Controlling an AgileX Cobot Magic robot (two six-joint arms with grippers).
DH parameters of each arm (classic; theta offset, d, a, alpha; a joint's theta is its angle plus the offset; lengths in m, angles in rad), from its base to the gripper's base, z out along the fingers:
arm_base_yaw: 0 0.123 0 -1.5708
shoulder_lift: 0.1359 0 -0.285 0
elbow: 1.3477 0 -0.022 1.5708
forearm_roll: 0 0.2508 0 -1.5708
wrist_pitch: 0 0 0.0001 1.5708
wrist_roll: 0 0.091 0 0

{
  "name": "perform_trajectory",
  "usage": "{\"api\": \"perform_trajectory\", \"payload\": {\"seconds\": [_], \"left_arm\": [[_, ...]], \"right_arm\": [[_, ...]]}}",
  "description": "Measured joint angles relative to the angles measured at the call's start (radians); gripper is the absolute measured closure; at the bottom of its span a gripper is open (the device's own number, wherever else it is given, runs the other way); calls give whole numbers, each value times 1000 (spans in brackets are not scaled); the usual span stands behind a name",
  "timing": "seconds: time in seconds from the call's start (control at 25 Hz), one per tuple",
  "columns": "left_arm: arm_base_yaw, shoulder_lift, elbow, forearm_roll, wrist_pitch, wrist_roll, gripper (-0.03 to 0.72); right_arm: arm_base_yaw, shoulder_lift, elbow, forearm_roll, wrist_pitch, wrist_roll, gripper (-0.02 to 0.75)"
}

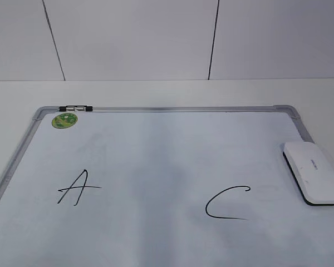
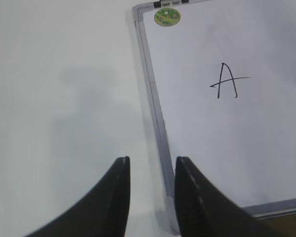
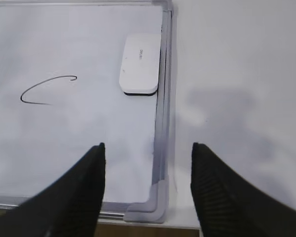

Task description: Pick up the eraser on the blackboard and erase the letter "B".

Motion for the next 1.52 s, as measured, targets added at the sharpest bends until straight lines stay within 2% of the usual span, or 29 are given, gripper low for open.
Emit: {"api": "perform_trajectory", "payload": {"seconds": [0.24, 0.56, 0.72, 1.52], "left_arm": [[0, -140, 14, 0, 0, 2, 449], [0, -221, 208, -40, -38, 2, 449], [0, -222, 231, -24, -134, 4, 449], [0, -222, 249, -14, -143, 4, 449]], "right_arm": [[0, -7, 61, 7, 2, -28, 318], [0, -7, 78, 13, -52, -54, 318], [0, -7, 92, 17, -74, -59, 318], [0, -7, 114, 33, -110, -66, 318]]}}
